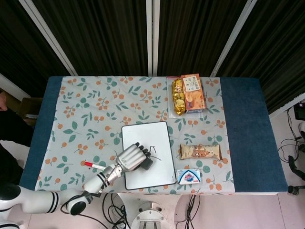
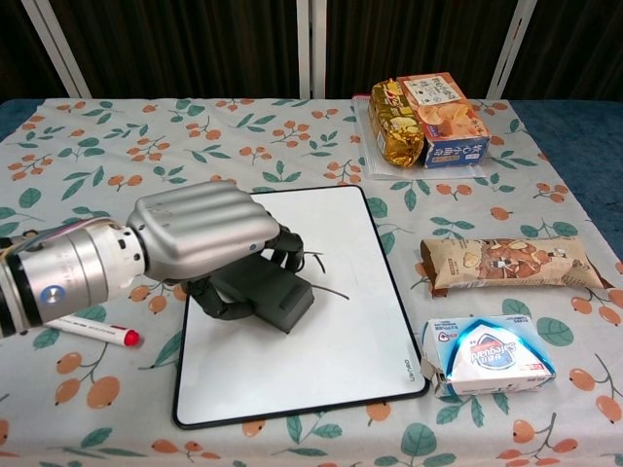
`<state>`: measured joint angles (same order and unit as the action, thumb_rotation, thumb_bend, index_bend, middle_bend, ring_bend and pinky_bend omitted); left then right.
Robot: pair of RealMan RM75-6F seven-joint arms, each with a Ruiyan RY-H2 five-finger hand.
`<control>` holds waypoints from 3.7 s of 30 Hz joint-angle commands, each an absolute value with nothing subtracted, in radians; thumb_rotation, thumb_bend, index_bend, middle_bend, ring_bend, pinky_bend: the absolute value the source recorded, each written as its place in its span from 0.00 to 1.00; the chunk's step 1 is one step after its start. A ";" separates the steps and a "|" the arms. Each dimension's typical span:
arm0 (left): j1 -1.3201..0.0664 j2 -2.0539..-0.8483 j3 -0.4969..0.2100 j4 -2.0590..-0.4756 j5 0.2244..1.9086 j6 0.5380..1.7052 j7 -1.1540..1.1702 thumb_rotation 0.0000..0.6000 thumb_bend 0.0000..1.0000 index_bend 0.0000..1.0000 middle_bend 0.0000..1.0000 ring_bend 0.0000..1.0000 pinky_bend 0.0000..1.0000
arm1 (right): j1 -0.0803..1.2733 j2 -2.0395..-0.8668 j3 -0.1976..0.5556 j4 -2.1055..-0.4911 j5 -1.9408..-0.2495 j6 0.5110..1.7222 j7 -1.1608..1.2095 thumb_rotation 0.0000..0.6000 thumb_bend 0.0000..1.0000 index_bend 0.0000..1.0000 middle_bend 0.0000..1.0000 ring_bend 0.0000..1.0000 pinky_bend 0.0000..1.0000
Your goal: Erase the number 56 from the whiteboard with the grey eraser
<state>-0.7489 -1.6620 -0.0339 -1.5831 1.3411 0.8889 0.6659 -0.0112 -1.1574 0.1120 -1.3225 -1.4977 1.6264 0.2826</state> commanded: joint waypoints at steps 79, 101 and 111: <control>-0.755 -1.454 -0.071 -1.666 1.305 1.067 0.405 1.00 0.36 0.64 0.57 0.53 0.57 | -0.029 -1.125 0.109 -1.376 -1.538 1.681 0.258 1.00 0.35 0.00 0.00 0.00 0.00; -0.538 -1.539 0.058 -1.044 1.459 1.122 -0.185 1.00 0.34 0.57 0.53 0.49 0.54 | 0.003 -1.140 0.096 -1.409 -1.558 1.640 0.190 1.00 0.35 0.00 0.00 0.00 0.00; -0.532 -1.557 0.042 -1.030 1.503 1.154 -0.194 1.00 0.02 0.07 0.08 0.13 0.28 | 0.000 -1.142 0.097 -1.406 -1.554 1.648 0.195 1.00 0.35 0.00 0.00 0.00 0.00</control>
